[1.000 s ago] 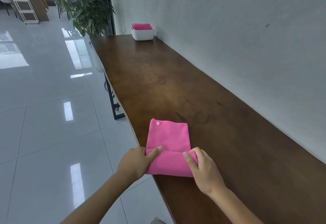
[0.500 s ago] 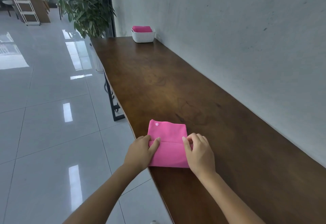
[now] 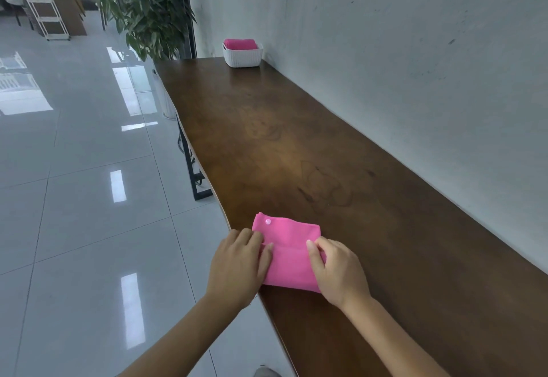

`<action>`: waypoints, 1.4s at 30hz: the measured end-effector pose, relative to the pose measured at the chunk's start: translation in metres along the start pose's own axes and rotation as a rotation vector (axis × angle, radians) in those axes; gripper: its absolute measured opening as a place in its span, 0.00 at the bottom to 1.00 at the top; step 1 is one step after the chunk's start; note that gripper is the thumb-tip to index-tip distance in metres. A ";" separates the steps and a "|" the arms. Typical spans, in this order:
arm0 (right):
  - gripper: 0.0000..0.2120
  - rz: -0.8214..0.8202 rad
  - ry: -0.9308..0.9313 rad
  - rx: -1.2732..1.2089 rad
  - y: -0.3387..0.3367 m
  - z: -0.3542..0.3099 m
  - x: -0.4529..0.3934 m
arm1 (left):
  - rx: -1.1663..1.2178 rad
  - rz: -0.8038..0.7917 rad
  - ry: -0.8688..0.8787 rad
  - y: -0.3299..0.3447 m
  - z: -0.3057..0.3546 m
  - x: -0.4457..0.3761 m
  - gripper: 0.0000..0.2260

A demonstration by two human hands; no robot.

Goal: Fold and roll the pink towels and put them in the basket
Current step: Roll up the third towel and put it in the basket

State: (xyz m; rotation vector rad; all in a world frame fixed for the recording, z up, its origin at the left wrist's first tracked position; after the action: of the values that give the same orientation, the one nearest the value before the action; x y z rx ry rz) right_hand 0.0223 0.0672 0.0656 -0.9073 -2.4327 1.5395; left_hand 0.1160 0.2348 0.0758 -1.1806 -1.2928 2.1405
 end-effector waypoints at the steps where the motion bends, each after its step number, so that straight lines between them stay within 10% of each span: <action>1: 0.21 -0.054 0.039 -0.004 0.002 0.001 -0.006 | -0.008 0.017 0.058 0.001 0.008 0.003 0.15; 8: 0.24 -0.328 0.276 0.007 0.015 0.012 -0.035 | -0.107 -0.083 0.099 0.026 0.018 -0.013 0.20; 15: 0.18 0.090 0.052 -0.051 -0.005 0.003 -0.004 | 0.043 -0.179 0.021 0.031 0.006 -0.030 0.26; 22: 0.22 0.134 0.001 -0.139 0.002 0.010 0.034 | 0.105 -0.328 -0.129 0.040 -0.007 -0.016 0.22; 27: 0.18 -0.020 0.166 -0.062 0.006 0.012 0.009 | -0.132 -0.070 0.122 0.012 0.032 -0.012 0.18; 36: 0.22 -0.340 0.398 -0.140 0.036 0.034 -0.031 | -0.097 -0.196 0.225 0.037 0.053 -0.006 0.39; 42: 0.15 0.011 0.298 -0.408 0.009 0.028 -0.012 | -0.133 -0.238 0.215 0.033 0.044 -0.031 0.38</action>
State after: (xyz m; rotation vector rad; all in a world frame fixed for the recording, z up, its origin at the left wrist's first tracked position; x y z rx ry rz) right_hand 0.0250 0.0414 0.0471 -1.1202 -2.5522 0.8405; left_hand 0.1017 0.1737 0.0719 -1.2036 -1.4161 1.7340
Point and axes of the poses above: each hand's wrist, its own x-axis away from the middle knuckle, its own y-axis out of the palm, z = x × y, the point moved 10 cm from there along -x, towards the middle knuckle, and after that the axes turned 7 degrees about y, right-handed, at the moved point
